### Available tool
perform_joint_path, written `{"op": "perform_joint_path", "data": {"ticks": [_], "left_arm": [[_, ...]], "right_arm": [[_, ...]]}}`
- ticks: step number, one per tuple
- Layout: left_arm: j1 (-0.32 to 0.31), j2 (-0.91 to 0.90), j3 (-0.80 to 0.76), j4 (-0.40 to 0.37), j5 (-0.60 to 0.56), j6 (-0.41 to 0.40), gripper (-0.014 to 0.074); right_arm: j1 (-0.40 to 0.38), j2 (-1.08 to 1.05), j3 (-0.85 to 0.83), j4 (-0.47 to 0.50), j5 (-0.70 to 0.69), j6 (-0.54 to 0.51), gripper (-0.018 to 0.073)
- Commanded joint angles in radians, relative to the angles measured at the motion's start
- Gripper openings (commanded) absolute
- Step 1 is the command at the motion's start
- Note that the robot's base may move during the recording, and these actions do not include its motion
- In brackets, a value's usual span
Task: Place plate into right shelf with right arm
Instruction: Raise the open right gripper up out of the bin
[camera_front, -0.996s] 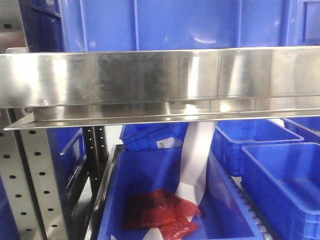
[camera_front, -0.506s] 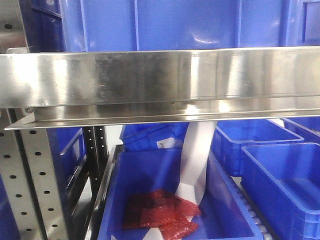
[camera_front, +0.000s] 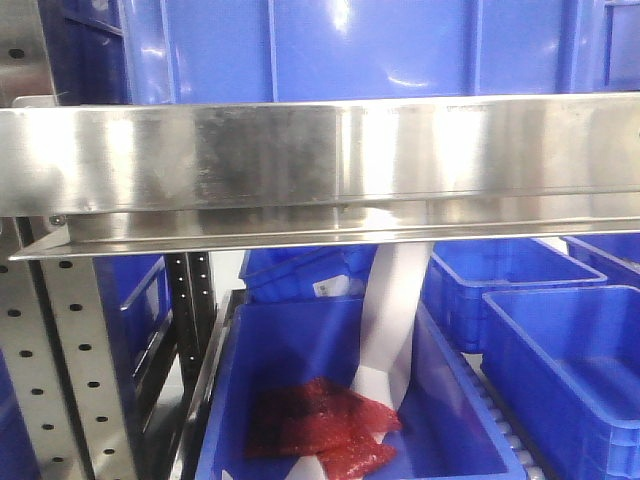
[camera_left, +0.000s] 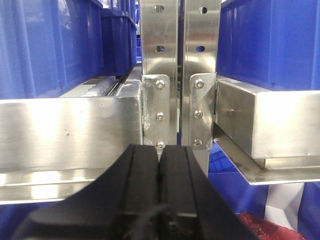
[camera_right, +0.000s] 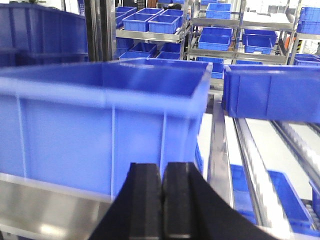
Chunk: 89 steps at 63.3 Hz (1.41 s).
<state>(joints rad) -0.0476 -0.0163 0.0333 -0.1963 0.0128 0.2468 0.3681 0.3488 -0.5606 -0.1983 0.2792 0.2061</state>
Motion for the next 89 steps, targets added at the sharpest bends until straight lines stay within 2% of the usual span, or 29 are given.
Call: {"op": "perform_joint_path", "data": {"ticks": [1,17,43,48,55,59,71,82,89], "left_arm": [[0.001,-0.010,0.008,-0.002,-0.087,-0.002,-0.0047],[0.001,-0.010,0.008,-0.002,-0.087,-0.002,-0.0047],[0.001,-0.010,0.008,-0.002,-0.087,-0.002,-0.0047],[0.001,-0.010,0.008,-0.002,-0.087,-0.002,-0.0047],[0.001,-0.010,0.008,-0.002,-0.087,-0.002,-0.0047],[0.001,-0.010,0.008,-0.002,-0.087,-0.002,-0.0047],[0.001,-0.010,0.008,-0.002,-0.087,-0.002,-0.0047],[0.001,-0.010,0.008,-0.002,-0.087,-0.002,-0.0047],[0.001,-0.010,0.008,-0.002,-0.087,-0.002,-0.0047]], "right_arm": [[0.001,-0.048,0.028,-0.002,-0.100,-0.002,0.0056],[0.001,-0.074,0.112,-0.002,-0.097,-0.002,0.0056],[-0.010,-0.074,0.119,0.013,-0.098,-0.013,0.0056],[-0.053,-0.075,0.136,0.061,-0.103,-0.072,0.0056],[-0.158,-0.083,0.191,0.221,-0.126,-0.229,0.0056],[-0.211,-0.104,0.243,0.264,-0.162,-0.273,0.0056],[-0.319,-0.257,0.444,0.262,-0.260,-0.275,0.0056],[-0.341,-0.377,0.586,0.261,-0.273,-0.275,0.0056],[-0.341,-0.368,0.582,0.245,-0.228,-0.275,0.0056]]}}
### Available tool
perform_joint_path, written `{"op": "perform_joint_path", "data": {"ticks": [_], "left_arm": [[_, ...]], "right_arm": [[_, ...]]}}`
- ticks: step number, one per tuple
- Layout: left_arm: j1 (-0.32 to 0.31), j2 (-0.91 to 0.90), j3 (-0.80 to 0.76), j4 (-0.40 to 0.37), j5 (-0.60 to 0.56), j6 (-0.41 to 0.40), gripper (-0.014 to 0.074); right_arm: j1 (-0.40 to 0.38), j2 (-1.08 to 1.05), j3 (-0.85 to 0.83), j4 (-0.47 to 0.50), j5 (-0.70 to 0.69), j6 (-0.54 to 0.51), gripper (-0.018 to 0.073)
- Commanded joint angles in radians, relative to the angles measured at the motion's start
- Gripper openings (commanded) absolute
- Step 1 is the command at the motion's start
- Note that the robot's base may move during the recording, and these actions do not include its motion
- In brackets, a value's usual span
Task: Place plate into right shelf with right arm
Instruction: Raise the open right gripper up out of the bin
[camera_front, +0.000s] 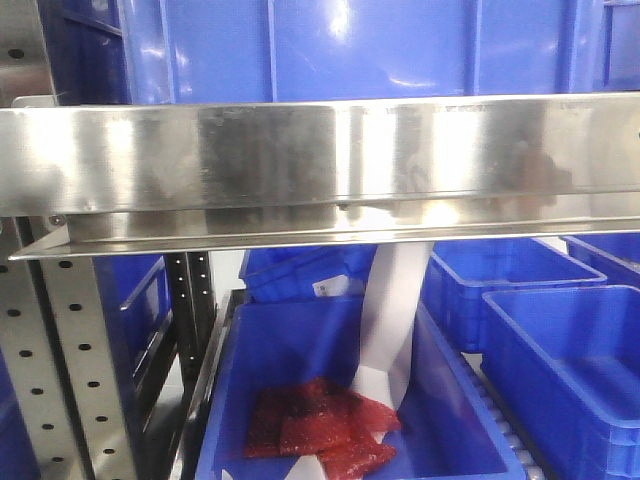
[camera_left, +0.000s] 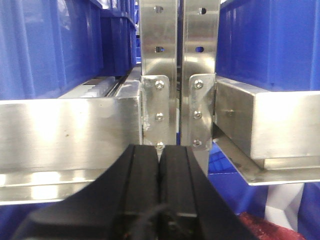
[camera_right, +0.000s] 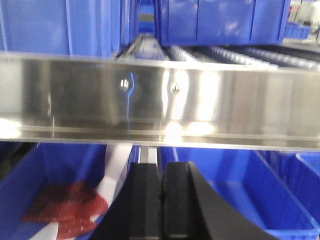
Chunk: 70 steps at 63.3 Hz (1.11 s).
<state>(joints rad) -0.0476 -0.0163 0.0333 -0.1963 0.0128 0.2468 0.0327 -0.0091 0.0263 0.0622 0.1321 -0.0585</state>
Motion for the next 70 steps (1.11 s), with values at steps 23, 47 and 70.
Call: {"op": "perform_joint_path", "data": {"ticks": [23,47,70], "left_arm": [[0.001,-0.008,0.008,-0.002,-0.087,-0.002,-0.0047],[0.001,-0.008,0.008,-0.002,-0.087,-0.002,-0.0047],[0.001,-0.008,0.008,-0.002,-0.087,-0.002,-0.0047]], "right_arm": [[-0.006,-0.010,-0.005,-0.019,-0.156,0.009,0.0056],[-0.006,-0.010,-0.005,-0.019,-0.155,0.009,0.0056],[-0.006,-0.010,-0.005,-0.019,-0.155,0.009,0.0056]]}}
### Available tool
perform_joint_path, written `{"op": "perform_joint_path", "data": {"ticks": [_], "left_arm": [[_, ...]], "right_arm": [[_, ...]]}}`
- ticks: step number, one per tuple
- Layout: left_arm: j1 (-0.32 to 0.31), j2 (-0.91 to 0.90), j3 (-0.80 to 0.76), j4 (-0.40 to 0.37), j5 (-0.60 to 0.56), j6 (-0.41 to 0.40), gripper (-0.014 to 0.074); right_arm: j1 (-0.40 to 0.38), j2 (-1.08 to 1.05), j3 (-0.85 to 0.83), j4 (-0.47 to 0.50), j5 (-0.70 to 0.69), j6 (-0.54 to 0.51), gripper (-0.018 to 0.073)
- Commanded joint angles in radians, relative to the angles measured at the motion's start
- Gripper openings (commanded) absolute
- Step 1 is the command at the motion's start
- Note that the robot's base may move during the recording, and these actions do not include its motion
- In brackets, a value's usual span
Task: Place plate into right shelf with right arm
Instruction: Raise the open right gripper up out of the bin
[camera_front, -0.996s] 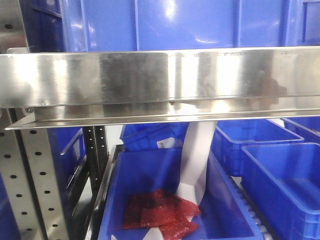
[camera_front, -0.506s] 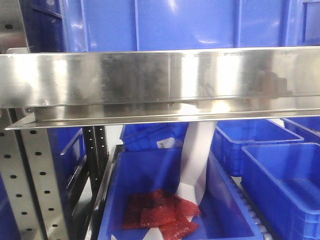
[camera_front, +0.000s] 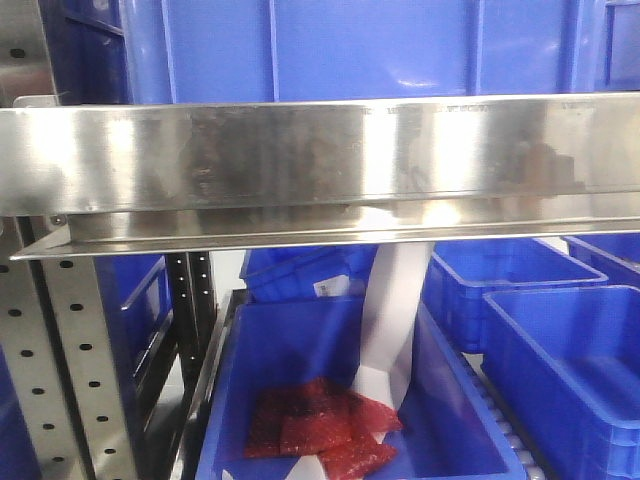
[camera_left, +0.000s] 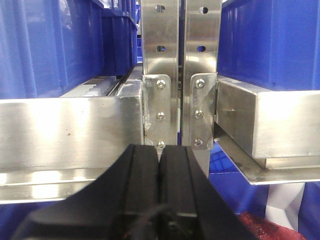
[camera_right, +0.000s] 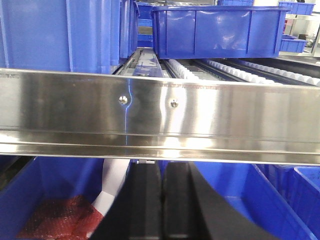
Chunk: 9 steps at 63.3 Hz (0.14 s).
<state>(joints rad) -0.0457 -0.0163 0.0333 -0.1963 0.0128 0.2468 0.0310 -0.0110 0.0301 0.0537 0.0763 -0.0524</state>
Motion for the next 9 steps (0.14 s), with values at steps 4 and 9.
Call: {"op": "perform_joint_path", "data": {"ticks": [4,9], "left_arm": [[-0.001,-0.008,0.008,-0.002,-0.087,-0.002,-0.0047],[-0.001,-0.008,0.008,-0.002,-0.087,-0.002,-0.0047]], "right_arm": [[-0.004,-0.008,-0.009,-0.010,-0.099,0.003,0.0056],[-0.004,-0.008,-0.009,-0.010,-0.099,0.003,0.0056]]}}
